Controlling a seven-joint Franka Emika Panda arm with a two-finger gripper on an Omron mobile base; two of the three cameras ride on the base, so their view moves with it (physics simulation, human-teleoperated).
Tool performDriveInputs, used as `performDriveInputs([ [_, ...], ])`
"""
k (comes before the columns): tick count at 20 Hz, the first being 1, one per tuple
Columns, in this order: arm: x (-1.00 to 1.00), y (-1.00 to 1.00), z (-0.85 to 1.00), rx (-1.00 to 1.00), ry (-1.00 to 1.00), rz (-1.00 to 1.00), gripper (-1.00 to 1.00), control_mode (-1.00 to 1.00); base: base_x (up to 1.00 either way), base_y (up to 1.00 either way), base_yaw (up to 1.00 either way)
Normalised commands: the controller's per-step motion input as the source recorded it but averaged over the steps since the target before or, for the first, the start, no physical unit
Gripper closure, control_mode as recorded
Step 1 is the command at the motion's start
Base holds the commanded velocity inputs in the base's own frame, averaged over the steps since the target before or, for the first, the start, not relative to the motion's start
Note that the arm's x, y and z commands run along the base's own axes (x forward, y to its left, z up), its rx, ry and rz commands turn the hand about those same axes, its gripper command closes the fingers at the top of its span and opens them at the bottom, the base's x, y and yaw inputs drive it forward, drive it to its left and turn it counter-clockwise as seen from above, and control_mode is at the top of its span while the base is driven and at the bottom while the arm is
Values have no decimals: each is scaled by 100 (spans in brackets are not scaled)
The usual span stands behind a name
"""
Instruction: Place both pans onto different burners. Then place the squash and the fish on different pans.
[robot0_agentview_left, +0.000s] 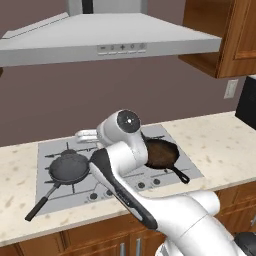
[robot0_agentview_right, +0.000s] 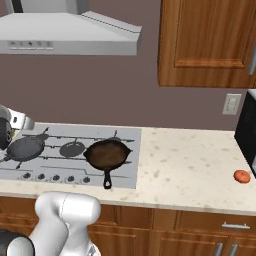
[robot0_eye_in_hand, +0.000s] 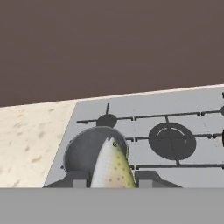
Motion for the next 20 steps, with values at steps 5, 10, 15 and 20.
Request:
performDriveInputs([
  [5, 36, 49, -26, 0, 3, 2, 100, -100, 0, 0, 0],
  [10, 13, 39, -18, 0, 11, 0, 100, -100, 0, 0, 0],
  [15, 23, 35, -24, 0, 15, 0, 100, -100, 0, 0, 0],
  [20, 23, 25, -32, -4, 4, 0, 100, -100, 0, 0, 0],
])
